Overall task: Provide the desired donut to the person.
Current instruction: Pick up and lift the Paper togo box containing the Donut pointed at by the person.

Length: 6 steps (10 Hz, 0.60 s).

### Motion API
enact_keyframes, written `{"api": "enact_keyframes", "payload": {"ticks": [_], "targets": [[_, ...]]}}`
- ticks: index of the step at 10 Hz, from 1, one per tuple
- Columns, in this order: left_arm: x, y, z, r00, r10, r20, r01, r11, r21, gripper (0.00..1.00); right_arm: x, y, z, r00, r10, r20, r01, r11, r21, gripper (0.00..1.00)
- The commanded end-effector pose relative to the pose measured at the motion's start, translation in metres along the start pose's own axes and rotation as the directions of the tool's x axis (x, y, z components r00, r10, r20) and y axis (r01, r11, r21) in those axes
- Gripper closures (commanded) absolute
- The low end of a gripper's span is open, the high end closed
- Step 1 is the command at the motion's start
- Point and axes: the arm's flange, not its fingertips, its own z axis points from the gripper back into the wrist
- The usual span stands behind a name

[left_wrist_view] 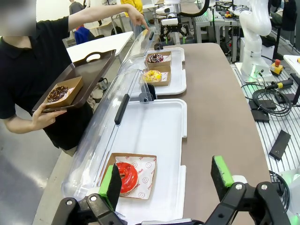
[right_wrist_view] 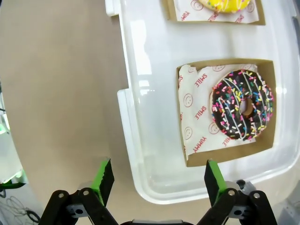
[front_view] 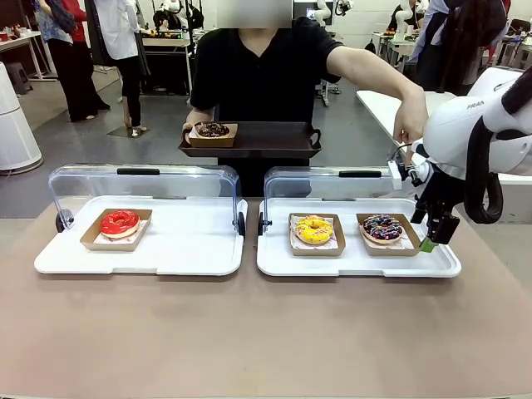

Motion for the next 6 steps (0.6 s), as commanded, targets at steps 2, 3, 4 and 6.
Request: {"api": "enact_keyframes", "payload": {"ticks": [2,3,4,6], "targets": [[0.001,-0.001,0.001,1.0,-0.003,0.001,0.003,1.0,0.003,0.0,0.001,-0.003,-0.024,0.999,0.032,0.034,-0.03,0.998,-0.06,0.0],[0.001,-0.001,0.001,1.0,-0.003,0.001,0.003,1.0,0.003,0.0,0.001,-0.003,-0.031,0.999,0.037,0.018,-0.036,0.997,-0.064,0.0],[0.001,-0.001,0.001,1.0,-0.003,0.001,0.003,1.0,0.003,0.0,0.002,-0.005,-0.037,0.999,0.038,0.01,-0.037,0.997,-0.071,0.0],[0.001,-0.001,0.001,1.0,-0.003,0.001,0.003,1.0,0.003,0.0,0.002,-0.008,-0.049,0.999,0.035,-0.011,-0.036,0.998,-0.052,0.0]]}}
